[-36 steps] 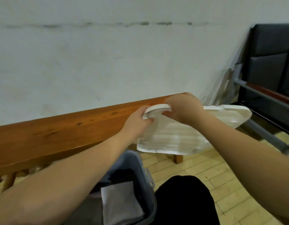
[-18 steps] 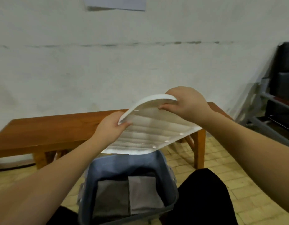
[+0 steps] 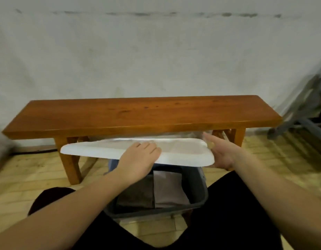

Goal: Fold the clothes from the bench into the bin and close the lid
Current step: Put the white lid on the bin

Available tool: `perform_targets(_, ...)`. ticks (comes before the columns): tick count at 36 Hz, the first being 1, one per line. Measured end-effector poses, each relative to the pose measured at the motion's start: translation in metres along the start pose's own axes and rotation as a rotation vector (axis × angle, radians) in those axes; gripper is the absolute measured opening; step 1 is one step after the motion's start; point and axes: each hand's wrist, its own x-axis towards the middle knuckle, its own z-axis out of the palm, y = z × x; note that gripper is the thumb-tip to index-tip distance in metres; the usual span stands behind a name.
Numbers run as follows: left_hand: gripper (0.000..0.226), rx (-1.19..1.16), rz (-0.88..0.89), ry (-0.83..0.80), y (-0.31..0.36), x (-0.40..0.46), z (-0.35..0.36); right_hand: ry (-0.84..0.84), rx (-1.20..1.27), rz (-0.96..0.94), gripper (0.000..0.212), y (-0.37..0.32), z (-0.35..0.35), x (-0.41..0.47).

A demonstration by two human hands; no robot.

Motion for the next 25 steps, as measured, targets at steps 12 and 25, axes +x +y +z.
perform_targets(12,0.063,-0.296,-0.001,-0.422,-0.014,-0.033,0.046,0.058,-0.039,-0.008,0.04,0.038,0.01,0.087)
perform_targets(25,0.064,-0.743,-1.588,-0.648,-0.129,-0.076,0.13,0.058,-0.17,-0.166,0.055,0.041,-0.046,0.139)
